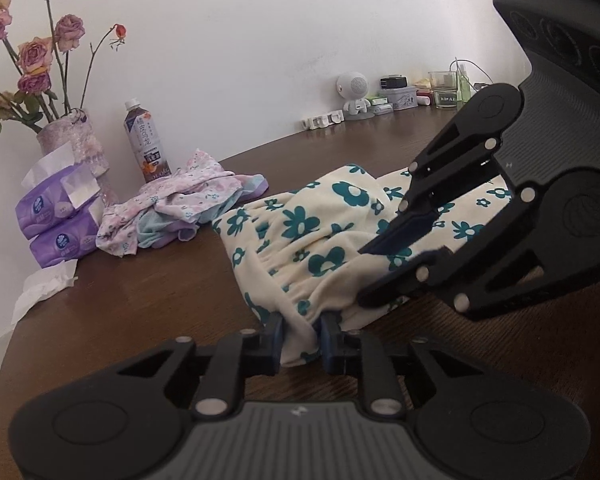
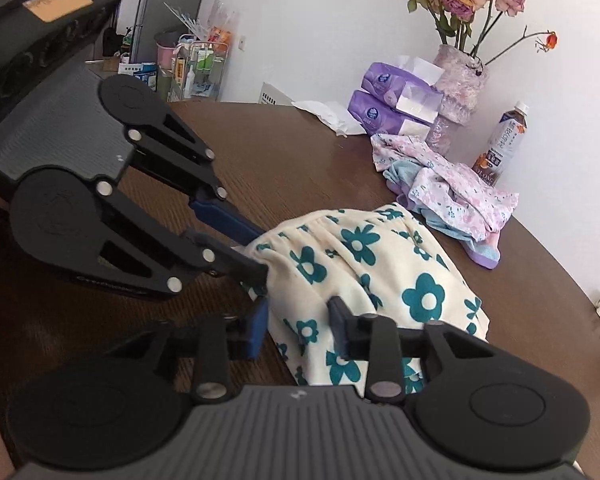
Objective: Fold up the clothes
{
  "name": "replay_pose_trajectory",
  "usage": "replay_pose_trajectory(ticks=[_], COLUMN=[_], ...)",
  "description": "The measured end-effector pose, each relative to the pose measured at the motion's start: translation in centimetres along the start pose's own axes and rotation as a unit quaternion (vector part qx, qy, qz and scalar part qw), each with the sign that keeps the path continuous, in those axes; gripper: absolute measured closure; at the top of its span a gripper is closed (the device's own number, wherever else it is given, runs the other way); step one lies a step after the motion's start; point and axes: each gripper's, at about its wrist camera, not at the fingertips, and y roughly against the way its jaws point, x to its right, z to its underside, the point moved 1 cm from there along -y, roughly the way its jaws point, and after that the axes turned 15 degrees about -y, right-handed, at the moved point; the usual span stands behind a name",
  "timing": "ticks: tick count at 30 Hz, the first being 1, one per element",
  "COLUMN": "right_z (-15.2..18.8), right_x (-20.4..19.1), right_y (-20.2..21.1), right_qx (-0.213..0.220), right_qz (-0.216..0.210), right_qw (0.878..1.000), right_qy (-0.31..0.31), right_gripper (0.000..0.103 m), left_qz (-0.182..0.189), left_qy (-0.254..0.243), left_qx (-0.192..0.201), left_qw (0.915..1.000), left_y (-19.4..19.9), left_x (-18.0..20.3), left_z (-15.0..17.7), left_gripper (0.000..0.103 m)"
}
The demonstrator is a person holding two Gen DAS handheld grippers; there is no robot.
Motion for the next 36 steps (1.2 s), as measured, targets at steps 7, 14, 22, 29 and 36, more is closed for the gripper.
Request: replay_pose_trajectory(ticks=[7,14,22,29,36], right_z=[1.6,2.9,2.7,1.6,2.2], right_x=[1.4,2.9,2.5,0.6,1.8], right_y=[1.0,1.8,2.1,1.0,1.4], right_qx=[-0.002,0.009,0.034,0.044,0.042], right_qz=[0.016,0.038,0.037,0.026,0.057], right_qw=[0.999,0.994,0.988,0.988,0.98], right_qy=[-0.045,-0.105,-0.146,-0.145,-0.186], right_gripper=[0.097,0.1,0.093,0.09,0.101], left_qz=[-0.01,-0.024,-0.037,-0.042,-0.033], left_qy=[0.042,0.054,0.086,0.114,0.145], left_qx=[-0.005,-0.013,-0.013,-0.013,-0.008], left_qw=[0.9991,0.9982,0.9956,0.9925,0.9888], left_y=[0.0,0.2,0.2,0.5,0.5], left_x=[0.0,0.6,0.3,0.3,0.0], left_z=[0.3,0.0,0.0,0.0,0.2], left_gripper=[0.088,0.073,0.088,0.086,0.082])
